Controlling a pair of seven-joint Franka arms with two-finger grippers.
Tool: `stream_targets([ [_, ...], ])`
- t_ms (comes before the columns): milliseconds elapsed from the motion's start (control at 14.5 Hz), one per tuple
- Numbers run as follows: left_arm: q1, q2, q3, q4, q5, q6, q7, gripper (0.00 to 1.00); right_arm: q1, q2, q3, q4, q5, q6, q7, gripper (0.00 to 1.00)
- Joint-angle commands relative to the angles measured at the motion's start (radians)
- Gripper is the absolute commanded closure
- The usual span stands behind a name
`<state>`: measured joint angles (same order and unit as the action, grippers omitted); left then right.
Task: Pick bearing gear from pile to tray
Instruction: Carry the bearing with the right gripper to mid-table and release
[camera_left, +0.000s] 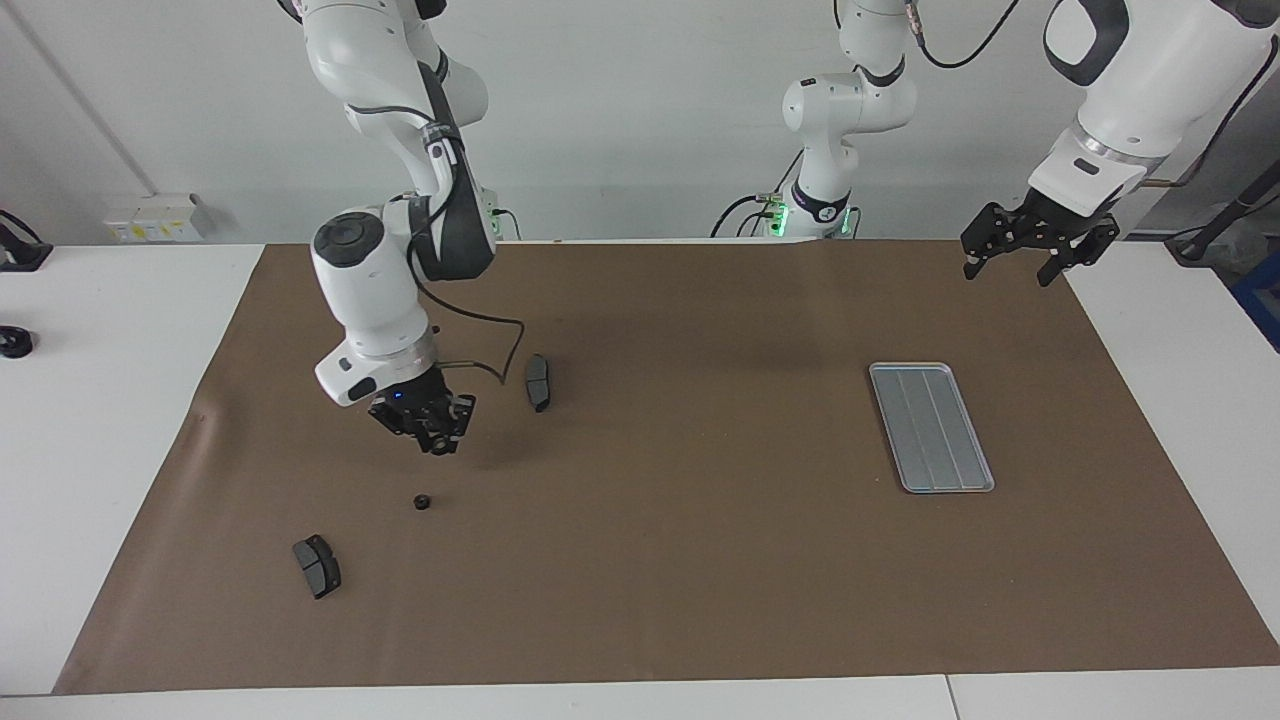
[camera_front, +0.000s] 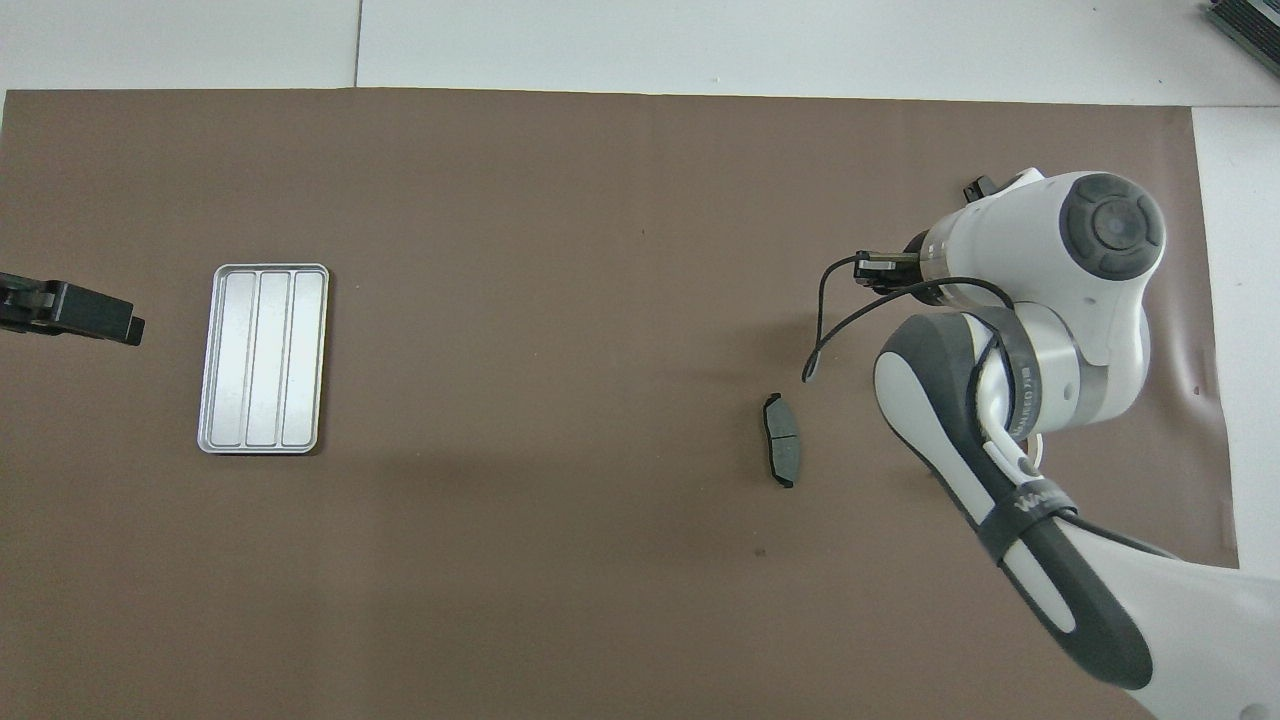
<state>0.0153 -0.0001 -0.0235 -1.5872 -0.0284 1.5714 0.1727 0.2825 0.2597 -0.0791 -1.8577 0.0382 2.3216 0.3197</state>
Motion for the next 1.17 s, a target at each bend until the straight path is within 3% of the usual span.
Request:
stream_targets([
  [0, 0.008, -0.014, -0.006, -0.011, 0.013, -0.008, 0.002, 0.00, 0.087, 0.044, 0.002, 0.050, 0.046, 0.050, 0.138, 1.00],
  [481, 0.009, -0.014, -0.007, -0.011, 0.013, -0.007, 0.002, 0.00, 0.265, 0.251, 0.004, 0.219, 0.072, 0.186, 0.387, 1.00],
  [825, 0.008, -0.014, -0.007, -0.011, 0.013, -0.008, 0.002, 0.00, 0.325, 0.345, 0.005, 0.226, 0.074, 0.314, 0.441, 0.98],
  [894, 0.009, -0.014, -0.007, -0.011, 0.013, -0.007, 0.002, 0.00, 0.333, 0.355, 0.005, 0.224, 0.074, 0.330, 0.441, 0.86],
  [963, 0.009, -0.014, -0.007, -0.011, 0.013, -0.007, 0.002, 0.00, 0.334, 0.357, 0.005, 0.219, 0.074, 0.347, 0.441, 0.47],
  [1032, 0.008, -0.014, -0.006, -0.011, 0.013, -0.007, 0.002, 0.00, 0.337, 0.357, 0.005, 0.221, 0.069, 0.341, 0.444, 0.00],
  [1101, 0.008, -0.014, -0.007, -0.011, 0.013, -0.007, 0.002, 0.00, 0.345, 0.349, 0.005, 0.221, 0.065, 0.334, 0.444, 0.00],
])
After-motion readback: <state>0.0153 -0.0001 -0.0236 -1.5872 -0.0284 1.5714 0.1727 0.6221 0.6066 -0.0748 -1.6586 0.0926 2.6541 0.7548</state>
